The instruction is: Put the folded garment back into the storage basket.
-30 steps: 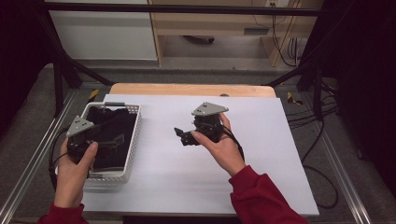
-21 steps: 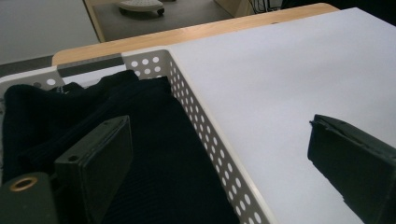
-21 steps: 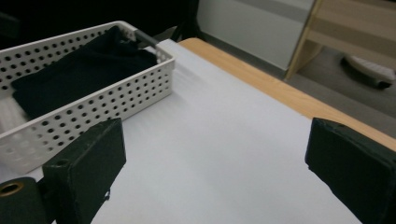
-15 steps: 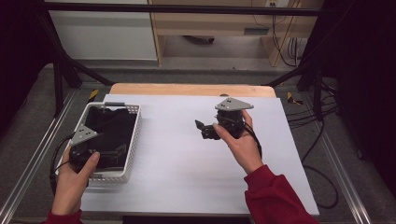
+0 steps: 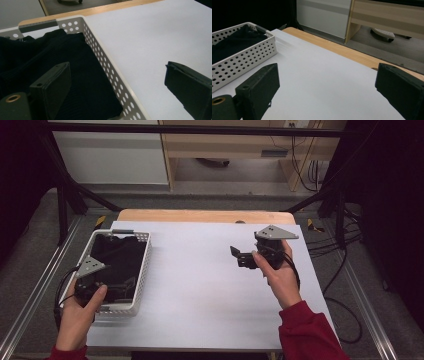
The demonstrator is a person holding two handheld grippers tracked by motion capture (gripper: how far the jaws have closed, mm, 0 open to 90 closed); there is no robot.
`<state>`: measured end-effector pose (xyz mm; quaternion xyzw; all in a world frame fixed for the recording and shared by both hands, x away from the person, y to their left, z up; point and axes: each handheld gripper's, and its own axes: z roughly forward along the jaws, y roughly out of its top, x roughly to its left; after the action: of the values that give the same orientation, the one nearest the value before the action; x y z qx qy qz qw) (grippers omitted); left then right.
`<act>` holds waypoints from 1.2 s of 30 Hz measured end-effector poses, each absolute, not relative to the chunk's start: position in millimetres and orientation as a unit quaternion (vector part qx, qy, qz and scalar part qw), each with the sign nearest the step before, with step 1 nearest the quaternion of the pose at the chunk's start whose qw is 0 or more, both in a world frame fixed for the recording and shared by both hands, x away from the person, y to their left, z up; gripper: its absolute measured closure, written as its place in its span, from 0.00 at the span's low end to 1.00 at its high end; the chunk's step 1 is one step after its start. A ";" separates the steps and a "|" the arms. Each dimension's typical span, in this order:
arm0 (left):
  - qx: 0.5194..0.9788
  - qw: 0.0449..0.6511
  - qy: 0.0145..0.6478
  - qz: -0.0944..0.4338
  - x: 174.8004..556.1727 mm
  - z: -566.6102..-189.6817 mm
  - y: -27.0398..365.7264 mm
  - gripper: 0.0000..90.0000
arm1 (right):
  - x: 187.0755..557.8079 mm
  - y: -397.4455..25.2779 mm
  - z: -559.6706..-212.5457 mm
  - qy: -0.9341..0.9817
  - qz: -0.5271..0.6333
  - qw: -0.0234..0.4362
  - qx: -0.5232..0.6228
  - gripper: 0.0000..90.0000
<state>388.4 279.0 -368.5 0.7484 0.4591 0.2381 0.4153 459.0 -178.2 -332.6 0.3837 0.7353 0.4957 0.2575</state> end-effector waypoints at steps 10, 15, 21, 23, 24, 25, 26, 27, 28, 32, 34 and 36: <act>0.752 0.413 0.456 0.237 387.3 -371.2 275.8 0.08 | 452.5 -212.4 -344.8 0.722 0.493 0.263 0.408 0.06; 0.751 0.414 0.455 0.238 386.5 -371.2 275.6 0.07 | 448.6 -223.3 -350.5 0.719 0.490 0.268 0.414 0.07; 0.752 0.415 0.456 0.235 386.2 -372.5 275.9 0.07 | 442.8 -236.6 -358.0 0.710 0.493 0.268 0.426 0.07; 0.752 0.415 0.455 0.235 386.1 -372.5 275.8 0.07 | 441.4 -239.9 -360.5 0.708 0.494 0.268 0.428 0.07; 0.752 0.415 0.455 0.236 386.0 -372.5 275.8 0.07 | 440.6 -241.7 -361.4 0.709 0.493 0.267 0.428 0.07; 0.752 0.415 0.455 0.235 386.0 -372.6 275.8 0.07 | 440.0 -243.0 -362.6 0.707 0.493 0.268 0.430 0.07; 0.751 0.415 0.456 0.235 385.9 -372.7 275.8 0.07 | 439.3 -244.6 -363.7 0.707 0.493 0.267 0.431 0.07; 0.751 0.415 0.456 0.235 385.8 -372.7 275.9 0.07 | 438.7 -246.2 -364.8 0.706 0.493 0.267 0.433 0.07; 0.752 0.415 0.456 0.236 385.8 -372.8 275.9 0.07 | 438.1 -247.7 -365.9 0.705 0.493 0.267 0.434 0.07; 0.752 0.415 0.454 0.236 385.5 -372.6 275.7 0.07 | 435.6 -253.3 -369.9 0.701 0.494 0.267 0.439 0.07; 0.753 0.415 0.454 0.235 385.5 -373.0 275.3 0.07 | 434.4 -255.9 -372.0 0.700 0.495 0.267 0.441 0.07; 0.753 0.415 0.454 0.234 385.6 -373.3 275.1 0.07 | 433.4 -258.5 -374.0 0.700 0.493 0.267 0.443 0.07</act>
<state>385.6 275.1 -373.3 0.7530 0.4542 0.2336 0.4149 433.4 -258.5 -374.0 0.4425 0.6999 0.4928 0.2674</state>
